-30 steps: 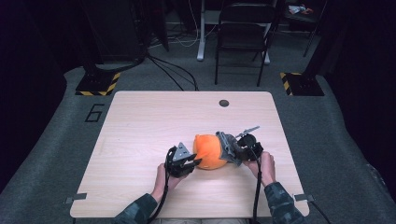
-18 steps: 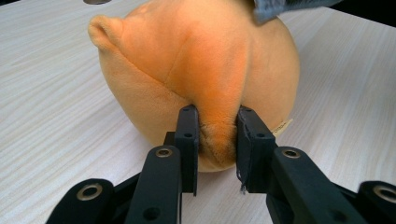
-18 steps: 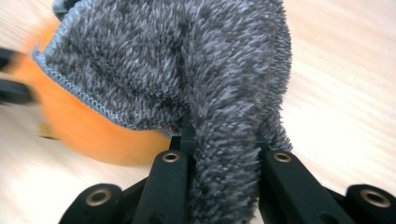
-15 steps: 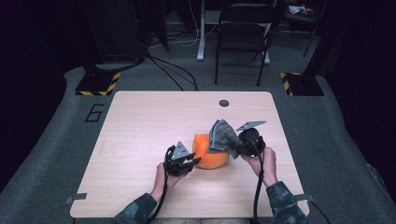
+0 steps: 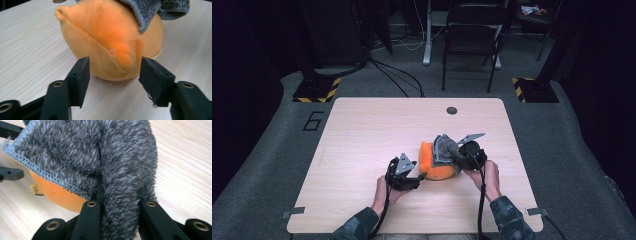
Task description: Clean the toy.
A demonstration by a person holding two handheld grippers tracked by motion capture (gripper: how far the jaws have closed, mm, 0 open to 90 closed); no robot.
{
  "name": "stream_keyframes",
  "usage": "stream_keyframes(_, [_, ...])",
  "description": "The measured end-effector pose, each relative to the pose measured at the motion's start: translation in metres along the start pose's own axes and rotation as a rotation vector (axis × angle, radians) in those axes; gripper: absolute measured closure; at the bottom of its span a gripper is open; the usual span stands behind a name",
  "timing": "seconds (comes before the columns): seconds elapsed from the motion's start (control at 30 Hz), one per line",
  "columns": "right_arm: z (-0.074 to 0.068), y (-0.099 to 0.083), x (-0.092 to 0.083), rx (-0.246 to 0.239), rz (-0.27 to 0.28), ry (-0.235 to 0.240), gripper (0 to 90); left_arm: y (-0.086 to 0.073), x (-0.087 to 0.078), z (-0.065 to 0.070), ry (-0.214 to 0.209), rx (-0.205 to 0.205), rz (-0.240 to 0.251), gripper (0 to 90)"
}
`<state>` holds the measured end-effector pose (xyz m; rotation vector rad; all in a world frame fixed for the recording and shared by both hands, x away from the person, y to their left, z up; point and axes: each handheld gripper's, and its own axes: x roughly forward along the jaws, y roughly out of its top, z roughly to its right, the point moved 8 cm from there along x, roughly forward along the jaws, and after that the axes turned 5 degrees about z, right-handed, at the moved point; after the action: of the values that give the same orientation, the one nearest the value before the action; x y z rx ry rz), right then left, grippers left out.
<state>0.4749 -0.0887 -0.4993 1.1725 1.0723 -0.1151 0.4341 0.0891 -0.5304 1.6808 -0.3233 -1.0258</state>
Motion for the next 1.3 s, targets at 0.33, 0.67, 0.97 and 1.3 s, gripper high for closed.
stream_keyframes(0.33, [0.001,0.0,0.002,0.017,0.011,0.004,77.1,-0.002,0.021,0.011,0.049,0.101,-0.012,44.9])
stream_keyframes(0.67, [0.004,0.003,-0.003,0.027,0.039,-0.009,77.1,0.006,0.019,0.009,0.024,0.025,0.003,71.9])
stream_keyframes(0.97, [-0.02,0.027,-0.031,-0.025,0.126,0.017,77.1,0.025,0.007,0.007,-0.019,-0.113,0.043,73.8])
stream_keyframes(1.3, [-0.043,0.021,-0.007,-0.095,0.069,0.026,77.3,0.02,0.008,0.008,-0.037,-0.132,0.009,73.4])
